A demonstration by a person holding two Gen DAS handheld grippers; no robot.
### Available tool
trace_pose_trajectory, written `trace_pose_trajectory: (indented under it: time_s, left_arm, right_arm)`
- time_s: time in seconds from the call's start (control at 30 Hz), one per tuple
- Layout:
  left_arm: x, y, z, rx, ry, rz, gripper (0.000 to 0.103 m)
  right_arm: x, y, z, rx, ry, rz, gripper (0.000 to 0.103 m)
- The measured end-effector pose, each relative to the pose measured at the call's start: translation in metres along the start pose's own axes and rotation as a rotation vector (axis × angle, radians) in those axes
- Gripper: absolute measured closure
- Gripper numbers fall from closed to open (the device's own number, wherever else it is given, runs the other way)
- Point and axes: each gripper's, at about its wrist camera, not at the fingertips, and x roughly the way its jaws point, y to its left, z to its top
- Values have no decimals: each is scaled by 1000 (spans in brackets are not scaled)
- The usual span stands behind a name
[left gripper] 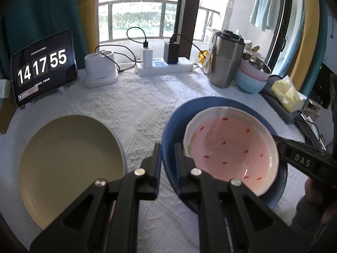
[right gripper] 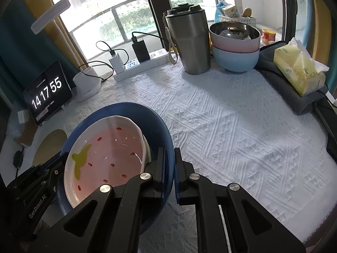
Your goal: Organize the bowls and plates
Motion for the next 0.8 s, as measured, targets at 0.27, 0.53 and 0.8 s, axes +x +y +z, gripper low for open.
trace_pose_trajectory:
  time_s: [0.27,0.53,0.8]
  left_arm:
    - [-2,-2,0,15,-2,-3,93]
    - [-4,-3,0,13,-4,-17,93]
    - [-12,-3,4,11,-28,-23,93]
  right_arm:
    - [-1,-1,0,8,2,3,93]
    - [-7,-2,0,19,-5,15,93]
    - [-14,-1,3,28,-15,21,93]
